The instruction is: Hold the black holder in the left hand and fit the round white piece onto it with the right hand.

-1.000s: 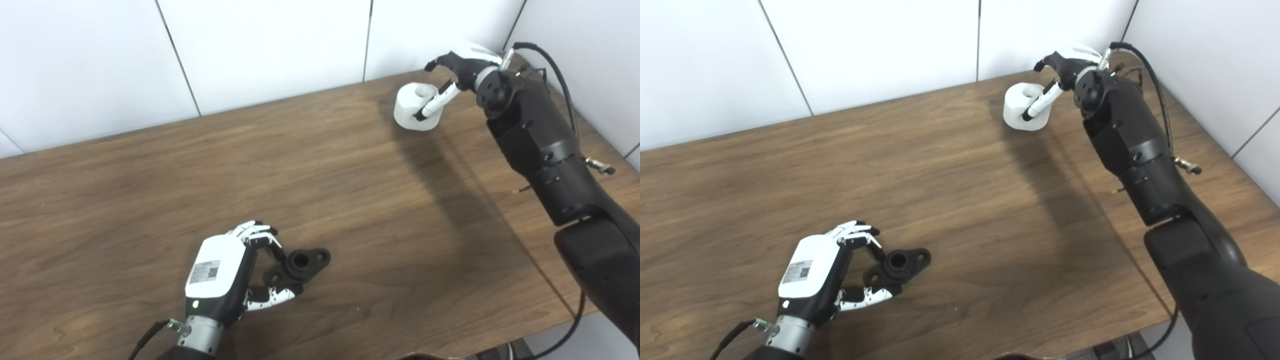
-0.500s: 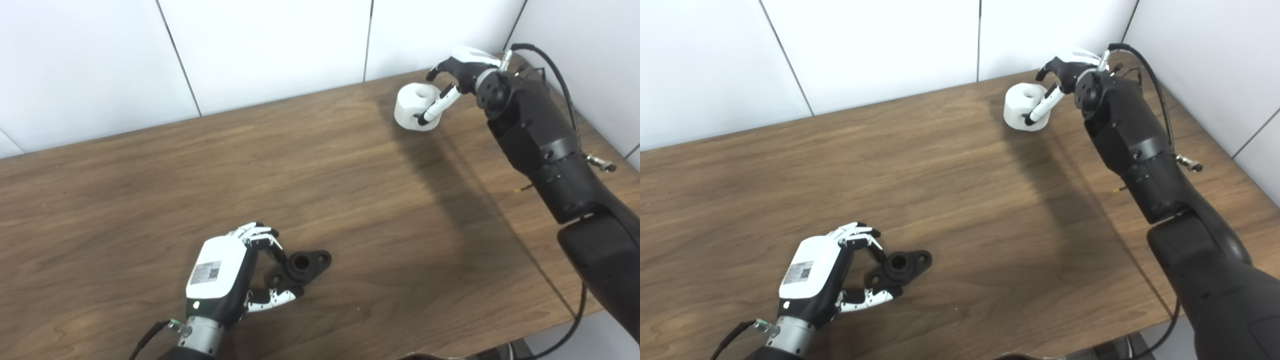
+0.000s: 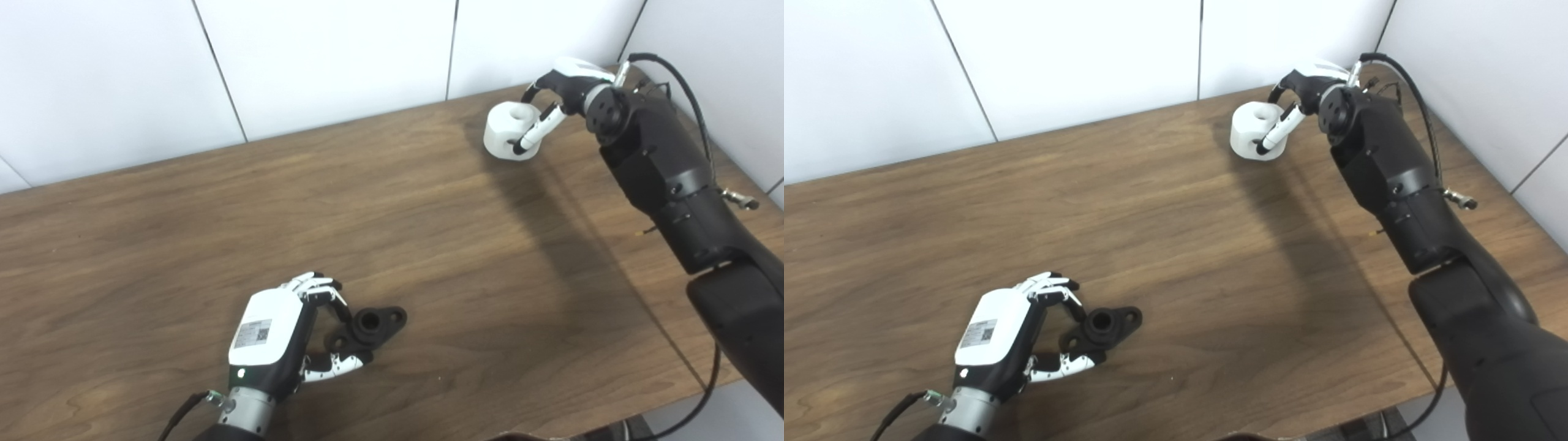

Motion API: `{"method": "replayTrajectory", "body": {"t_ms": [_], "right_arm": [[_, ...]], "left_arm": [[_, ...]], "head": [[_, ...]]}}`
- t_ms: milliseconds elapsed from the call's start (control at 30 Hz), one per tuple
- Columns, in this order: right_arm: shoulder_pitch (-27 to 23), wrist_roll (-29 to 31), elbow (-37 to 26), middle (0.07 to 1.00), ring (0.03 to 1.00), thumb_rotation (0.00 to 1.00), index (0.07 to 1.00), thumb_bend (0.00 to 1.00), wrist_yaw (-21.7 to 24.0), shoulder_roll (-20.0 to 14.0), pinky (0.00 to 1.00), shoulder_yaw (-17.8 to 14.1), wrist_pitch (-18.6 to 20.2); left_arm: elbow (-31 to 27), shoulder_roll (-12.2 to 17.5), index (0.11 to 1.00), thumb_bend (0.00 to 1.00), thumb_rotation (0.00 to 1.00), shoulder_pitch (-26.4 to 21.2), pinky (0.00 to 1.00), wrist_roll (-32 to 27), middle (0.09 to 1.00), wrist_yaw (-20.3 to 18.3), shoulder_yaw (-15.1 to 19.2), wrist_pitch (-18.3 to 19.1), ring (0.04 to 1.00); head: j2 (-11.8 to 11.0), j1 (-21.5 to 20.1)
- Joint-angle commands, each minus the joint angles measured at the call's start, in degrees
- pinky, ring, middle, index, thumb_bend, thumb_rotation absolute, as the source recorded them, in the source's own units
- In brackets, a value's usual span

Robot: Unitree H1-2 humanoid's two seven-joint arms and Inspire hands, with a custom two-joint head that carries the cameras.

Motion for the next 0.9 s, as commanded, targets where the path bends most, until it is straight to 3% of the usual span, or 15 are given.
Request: {"method": "replayTrajectory", "body": {"t_ms": [0,200,300,467,867], "right_arm": [[-1.9,-0.5,-2.0,0.925,1.000,0.29,0.766,0.95,-1.2,-1.5,0.96,-0.9,0.0],[-1.7,-0.5,-1.8,0.915,0.998,0.27,0.767,0.94,-1.5,-1.5,0.99,-0.8,-0.1],[-1.5,-0.5,-1.9,0.900,0.982,0.26,0.760,0.94,-2.0,-1.6,0.93,-0.7,-0.1],[-0.9,0.0,-1.8,0.898,0.980,0.23,0.747,0.93,-3.1,-1.8,0.93,-0.8,-0.1],[0.3,2.9,-1.9,0.864,0.946,0.17,0.697,0.92,-8.3,-2.2,0.94,-0.4,-2.2]], "left_arm": [[1.4,1.0,0.486,0.52,0.05,1.8,0.77,0.3,0.762,-3.4,0.0,2.5,0.846],[1.7,1.0,0.486,0.52,0.05,1.7,0.77,0.5,0.764,-3.4,-0.1,2.5,0.847],[1.9,0.9,0.486,0.52,0.05,1.6,0.77,0.9,0.764,-3.2,-0.4,2.4,0.847],[2.2,1.0,0.486,0.52,0.05,1.5,0.78,1.5,0.761,-3.3,-0.7,2.3,0.843],[2.8,1.1,0.486,0.52,0.05,1.9,0.78,0.8,0.758,-2.0,-0.5,1.7,0.840]], "head": [[0.0,0.0],[-0.1,1.7],[0.1,1.9],[-0.6,1.1],[-1.8,1.8]]}}
